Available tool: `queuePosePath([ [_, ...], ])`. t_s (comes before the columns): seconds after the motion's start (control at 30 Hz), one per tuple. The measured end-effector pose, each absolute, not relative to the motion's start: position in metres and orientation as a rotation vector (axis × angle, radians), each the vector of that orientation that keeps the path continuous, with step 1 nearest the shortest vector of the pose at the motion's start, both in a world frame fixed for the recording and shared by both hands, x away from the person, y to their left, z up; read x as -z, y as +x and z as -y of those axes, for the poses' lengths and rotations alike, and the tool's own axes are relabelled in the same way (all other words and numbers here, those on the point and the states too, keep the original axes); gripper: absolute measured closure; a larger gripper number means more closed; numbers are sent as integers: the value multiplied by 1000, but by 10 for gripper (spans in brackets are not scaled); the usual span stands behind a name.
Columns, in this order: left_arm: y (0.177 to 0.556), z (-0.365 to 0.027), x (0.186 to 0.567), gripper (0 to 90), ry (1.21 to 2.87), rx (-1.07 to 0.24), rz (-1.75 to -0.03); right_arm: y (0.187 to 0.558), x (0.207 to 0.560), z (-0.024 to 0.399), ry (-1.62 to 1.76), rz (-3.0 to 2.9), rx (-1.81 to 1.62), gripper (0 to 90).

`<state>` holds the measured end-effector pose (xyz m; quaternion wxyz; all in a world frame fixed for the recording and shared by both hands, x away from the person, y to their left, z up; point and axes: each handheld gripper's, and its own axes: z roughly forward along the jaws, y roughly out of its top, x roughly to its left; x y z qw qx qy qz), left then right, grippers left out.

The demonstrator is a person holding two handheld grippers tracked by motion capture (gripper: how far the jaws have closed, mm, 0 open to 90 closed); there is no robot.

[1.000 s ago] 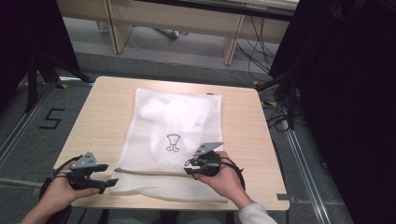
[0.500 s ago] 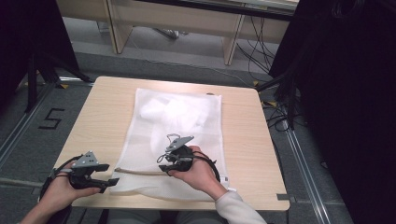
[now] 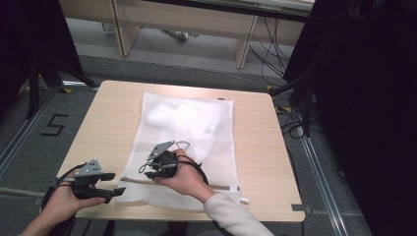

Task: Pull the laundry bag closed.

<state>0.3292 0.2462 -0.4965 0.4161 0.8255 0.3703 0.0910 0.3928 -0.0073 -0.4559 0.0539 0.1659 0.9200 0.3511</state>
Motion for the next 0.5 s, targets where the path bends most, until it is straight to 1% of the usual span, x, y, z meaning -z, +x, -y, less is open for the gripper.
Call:
queuePosePath([
  [0.27,329,-246,497,296,2070,-227,-936,396,463,-23,436,-2841,-1066,722],
  [0.3,329,-248,496,296,2094,-235,-926,397,463,-26,426,-2849,-1061,726],
  [0.5,329,-247,497,296,2079,-222,-932,400,469,-40,444,-2870,-1042,749],
])
